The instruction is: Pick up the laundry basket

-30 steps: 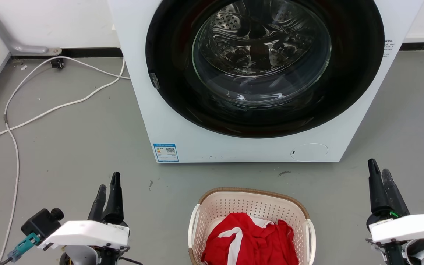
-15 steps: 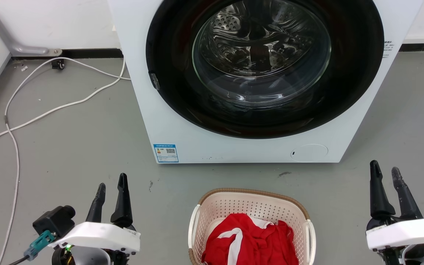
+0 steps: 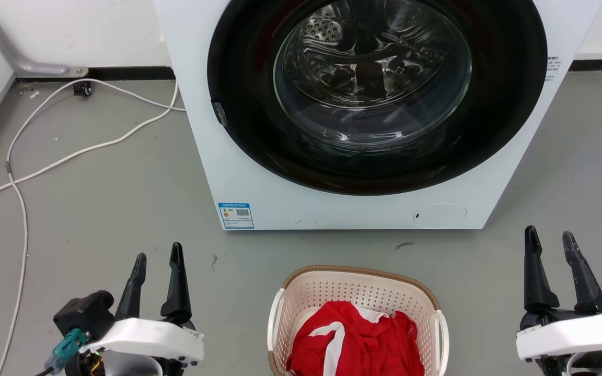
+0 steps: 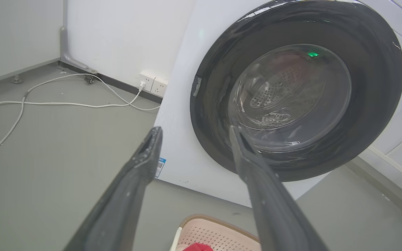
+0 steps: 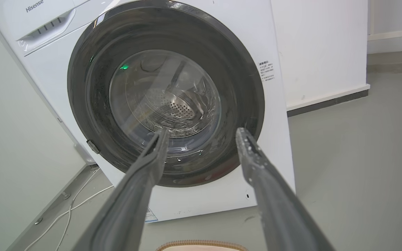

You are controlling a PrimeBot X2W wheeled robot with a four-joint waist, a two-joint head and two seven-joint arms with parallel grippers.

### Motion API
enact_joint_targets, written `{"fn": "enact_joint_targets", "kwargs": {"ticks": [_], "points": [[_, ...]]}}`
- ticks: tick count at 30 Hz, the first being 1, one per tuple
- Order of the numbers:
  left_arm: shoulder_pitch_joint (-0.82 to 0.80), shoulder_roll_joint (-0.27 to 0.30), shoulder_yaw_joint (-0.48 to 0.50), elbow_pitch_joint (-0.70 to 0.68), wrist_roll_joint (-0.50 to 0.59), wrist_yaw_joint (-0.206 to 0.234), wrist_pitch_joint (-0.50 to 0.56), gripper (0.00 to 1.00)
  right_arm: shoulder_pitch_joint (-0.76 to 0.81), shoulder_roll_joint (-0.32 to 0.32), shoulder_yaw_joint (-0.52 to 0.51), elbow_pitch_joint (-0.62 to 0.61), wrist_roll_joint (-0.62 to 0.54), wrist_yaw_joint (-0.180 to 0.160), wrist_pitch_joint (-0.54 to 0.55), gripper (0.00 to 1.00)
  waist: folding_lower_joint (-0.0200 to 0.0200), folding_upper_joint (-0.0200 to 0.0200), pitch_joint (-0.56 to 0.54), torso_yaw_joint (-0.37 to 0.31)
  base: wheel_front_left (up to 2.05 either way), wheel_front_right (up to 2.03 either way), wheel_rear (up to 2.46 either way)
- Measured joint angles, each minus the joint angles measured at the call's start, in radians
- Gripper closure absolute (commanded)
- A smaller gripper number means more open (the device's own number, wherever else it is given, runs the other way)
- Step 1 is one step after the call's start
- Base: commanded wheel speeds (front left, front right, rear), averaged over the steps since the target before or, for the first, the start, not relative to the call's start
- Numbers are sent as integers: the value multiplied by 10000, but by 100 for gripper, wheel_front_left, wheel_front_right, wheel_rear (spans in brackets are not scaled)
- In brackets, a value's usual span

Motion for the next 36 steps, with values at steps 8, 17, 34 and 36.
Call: {"fn": "enact_joint_targets", "kwargs": {"ticks": [8, 17, 34, 36], "points": [[126, -2, 36, -173, 811, -42, -205, 0, 107, -2, -148, -75, -892, 0, -215, 0, 0, 0, 37, -21, 0, 0, 0], [211, -33, 46, -286, 1703, -48, -422, 0, 211, -6, -138, -219, -1691, 0, -407, 0, 0, 0, 55, -17, 0, 0, 0], [408, -146, 115, -437, 3135, -134, -788, 0, 358, -10, -79, -541, -2765, 2, -755, 0, 0, 0, 57, 5, 0, 0, 0], [426, -153, 117, -453, 3285, -134, -817, 0, 399, -12, -94, -541, -2855, 2, -832, 0, 0, 0, 57, 10, 0, 0, 0]]}}
